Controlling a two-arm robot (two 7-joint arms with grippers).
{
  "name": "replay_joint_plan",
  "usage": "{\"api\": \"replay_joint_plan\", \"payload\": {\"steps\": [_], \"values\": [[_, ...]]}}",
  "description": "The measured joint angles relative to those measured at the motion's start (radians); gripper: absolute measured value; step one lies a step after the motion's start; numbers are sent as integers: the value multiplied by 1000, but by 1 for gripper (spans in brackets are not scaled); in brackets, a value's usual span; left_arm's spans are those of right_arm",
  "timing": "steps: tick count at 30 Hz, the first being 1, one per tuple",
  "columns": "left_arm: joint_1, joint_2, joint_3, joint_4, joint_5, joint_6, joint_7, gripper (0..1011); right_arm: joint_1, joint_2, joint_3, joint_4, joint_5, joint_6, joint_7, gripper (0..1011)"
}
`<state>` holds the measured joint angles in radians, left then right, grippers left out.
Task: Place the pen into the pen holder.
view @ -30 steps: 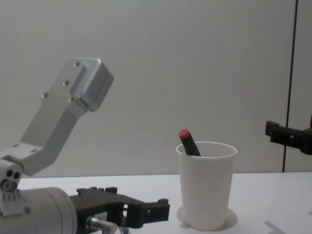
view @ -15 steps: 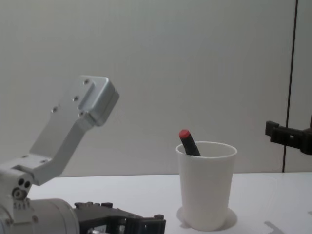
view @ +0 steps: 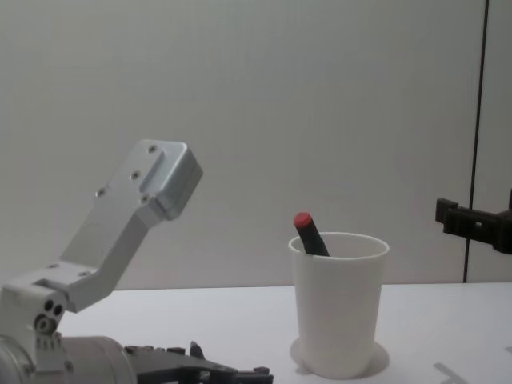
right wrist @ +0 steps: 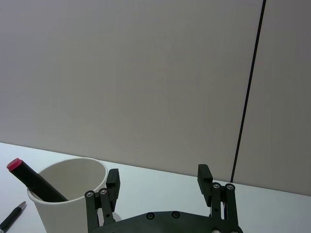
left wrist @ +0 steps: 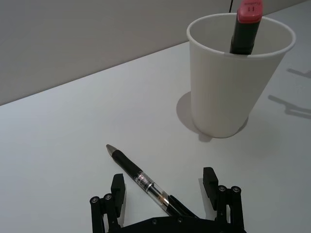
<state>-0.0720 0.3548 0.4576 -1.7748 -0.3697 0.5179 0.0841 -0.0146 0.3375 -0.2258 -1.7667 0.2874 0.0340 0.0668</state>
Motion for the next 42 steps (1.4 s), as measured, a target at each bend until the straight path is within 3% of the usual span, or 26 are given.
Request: {"api": "replay_joint_plan", "payload": {"steps": [24,34,42], "values": [[-9,-23,-5,15,-4,51,-4,994,0,0,0,0,0,0,0,1002],[-10,-25,-6,17,-2,55,-6,765,0,0,0,0,0,0,0,1002],[-11,-26,-6,17,-2,58,-7,484,0,0,0,0,0,0,0,1001]]}}
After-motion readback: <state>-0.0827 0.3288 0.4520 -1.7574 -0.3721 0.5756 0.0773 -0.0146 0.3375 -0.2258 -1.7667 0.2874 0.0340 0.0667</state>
